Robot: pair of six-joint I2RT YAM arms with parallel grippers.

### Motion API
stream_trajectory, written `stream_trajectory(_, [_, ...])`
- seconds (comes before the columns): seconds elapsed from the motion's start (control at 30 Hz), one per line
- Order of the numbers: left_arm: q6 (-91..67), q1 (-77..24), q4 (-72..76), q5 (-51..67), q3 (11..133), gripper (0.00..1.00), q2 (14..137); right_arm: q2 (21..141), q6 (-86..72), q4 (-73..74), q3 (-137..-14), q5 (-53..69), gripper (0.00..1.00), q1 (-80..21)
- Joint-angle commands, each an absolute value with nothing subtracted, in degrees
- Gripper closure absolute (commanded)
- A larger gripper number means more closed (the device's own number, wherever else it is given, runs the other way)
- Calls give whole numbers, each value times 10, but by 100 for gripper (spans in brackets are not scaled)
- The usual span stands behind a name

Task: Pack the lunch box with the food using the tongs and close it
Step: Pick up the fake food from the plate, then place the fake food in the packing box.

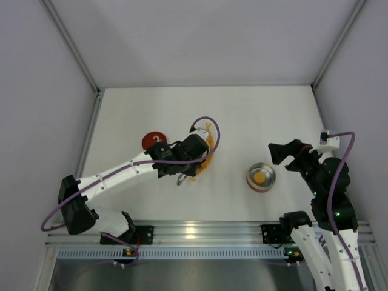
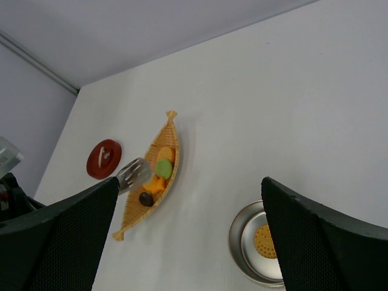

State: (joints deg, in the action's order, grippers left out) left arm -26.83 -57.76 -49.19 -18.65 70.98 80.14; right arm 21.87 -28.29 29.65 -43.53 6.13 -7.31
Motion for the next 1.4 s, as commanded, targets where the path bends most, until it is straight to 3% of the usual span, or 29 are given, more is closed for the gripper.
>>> stream_trajectory(0.0, [-258, -576, -491, -186, 751, 72, 783, 220, -284, 283, -439, 63, 1, -64])
stream_trajectory(0.47, [-237, -685, -468, -144, 955, 72, 949, 218, -280, 296, -451, 56, 1, -64])
stream_trajectory(0.77, [-237, -731, -449, -124, 1011, 71, 1033, 215, -276, 306, -454, 49, 1, -64])
stream_trajectory(0.9, [-240, -732, -445, -116, 1005, 68, 1038, 215, -274, 306, -454, 48, 0, -64])
stream_trajectory(1.2, [-235, -736, -446, -107, 997, 50, 1038, 218, -276, 304, -454, 49, 1, -65])
stream_trajectory(1.37, [-237, -736, -444, -121, 997, 49, 1026, 219, -275, 303, -454, 50, 0, -64])
